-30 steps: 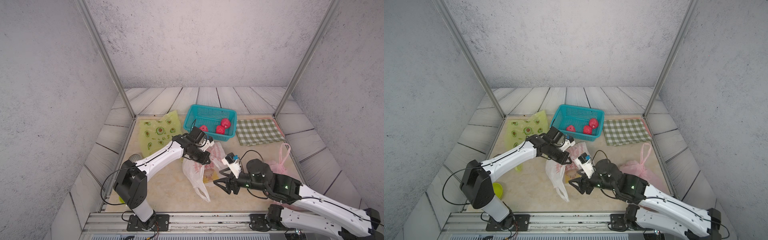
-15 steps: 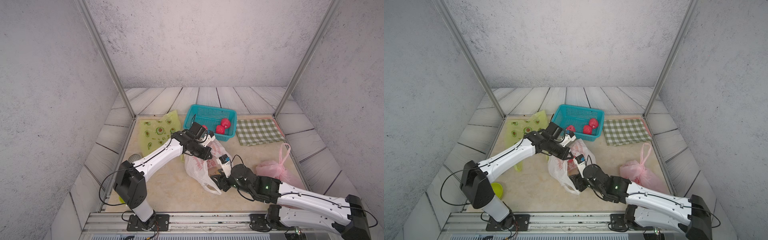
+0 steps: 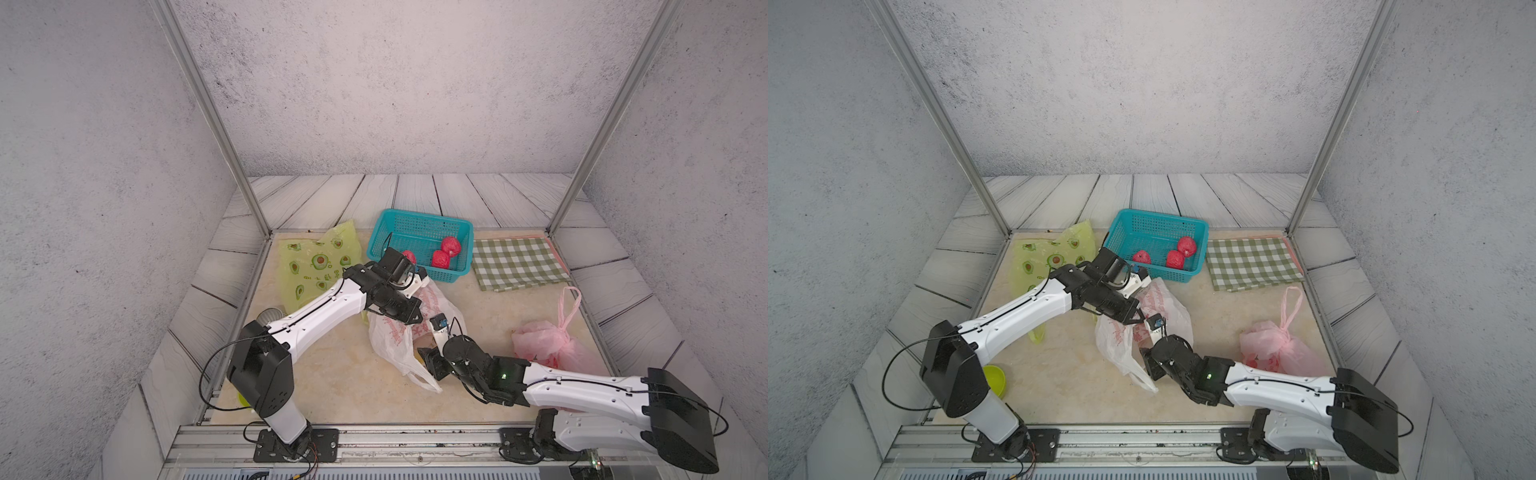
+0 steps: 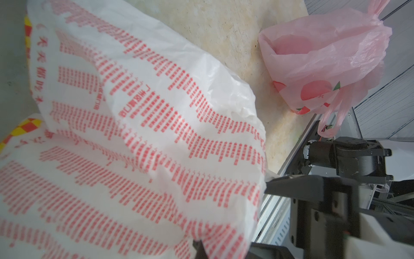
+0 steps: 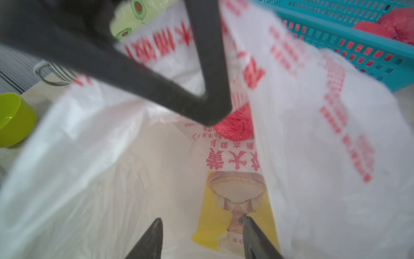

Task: Untie the knot of a plastic bag & take out the apple
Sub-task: Pick up the apple from the plastic bag.

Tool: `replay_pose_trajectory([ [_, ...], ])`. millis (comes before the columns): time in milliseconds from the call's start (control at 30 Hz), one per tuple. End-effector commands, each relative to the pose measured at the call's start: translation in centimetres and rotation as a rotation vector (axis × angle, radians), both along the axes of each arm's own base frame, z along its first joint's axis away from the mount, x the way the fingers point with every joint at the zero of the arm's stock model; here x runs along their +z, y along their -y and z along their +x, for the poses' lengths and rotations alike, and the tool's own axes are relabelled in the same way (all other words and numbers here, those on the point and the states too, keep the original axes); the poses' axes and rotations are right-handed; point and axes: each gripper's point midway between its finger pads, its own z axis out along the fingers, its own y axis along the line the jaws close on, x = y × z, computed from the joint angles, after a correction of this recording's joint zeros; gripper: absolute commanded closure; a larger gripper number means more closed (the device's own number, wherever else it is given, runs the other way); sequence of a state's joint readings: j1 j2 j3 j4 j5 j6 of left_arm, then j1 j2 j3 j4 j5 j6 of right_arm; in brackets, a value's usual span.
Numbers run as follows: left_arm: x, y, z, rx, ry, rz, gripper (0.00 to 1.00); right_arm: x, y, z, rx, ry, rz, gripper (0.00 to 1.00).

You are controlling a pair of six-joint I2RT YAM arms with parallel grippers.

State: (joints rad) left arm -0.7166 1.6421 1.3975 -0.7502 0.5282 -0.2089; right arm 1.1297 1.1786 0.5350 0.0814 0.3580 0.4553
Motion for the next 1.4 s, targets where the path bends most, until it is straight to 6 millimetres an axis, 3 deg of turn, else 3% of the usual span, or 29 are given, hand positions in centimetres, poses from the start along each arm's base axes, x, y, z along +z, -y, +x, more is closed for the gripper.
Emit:
replay_pose_trajectory([
  [0, 0.7, 0.4, 0.2, -0.015, 0.008, -0.001, 1.0, 1.0, -0.7, 1.1, -0.02, 0.092, 0.066, 0.42],
  [367, 2.2, 1.0, 1.1, -0.024, 0.02, 0.006, 1.0, -1.0, -3.2, 0.6, 0.054, 0.059, 0.025, 0.42],
  [633, 1.9, 0.9, 1.3, -0.031, 0.018, 0.033, 1.0, 1.2, -5.5, -1.0, 0.129, 0.136, 0.02, 0.38],
  [767, 2.1, 0.8, 0.9, -0.039, 0.012, 0.024, 1.0, 1.2, -5.2, 0.2, 0.061, 0.157, -0.019, 0.31],
  [1000, 3.8, 0.5, -0.4, -0.057, 0.012, -0.02, 1.0, -1.6, -4.6, 3.3, -0.039, 0.15, -0.077, 0.28],
  [1233, 4.5, -0.3, -1.9, -0.066, 0.005, -0.047, 1.0, -3.9, -3.4, 5.1, -0.11, 0.121, -0.108, 0.25],
  [1367, 4.8, -0.1, -3.0, -0.083, -0.014, -0.087, 1.0, -4.6, -3.4, 6.1, -0.141, 0.126, -0.133, 0.14],
])
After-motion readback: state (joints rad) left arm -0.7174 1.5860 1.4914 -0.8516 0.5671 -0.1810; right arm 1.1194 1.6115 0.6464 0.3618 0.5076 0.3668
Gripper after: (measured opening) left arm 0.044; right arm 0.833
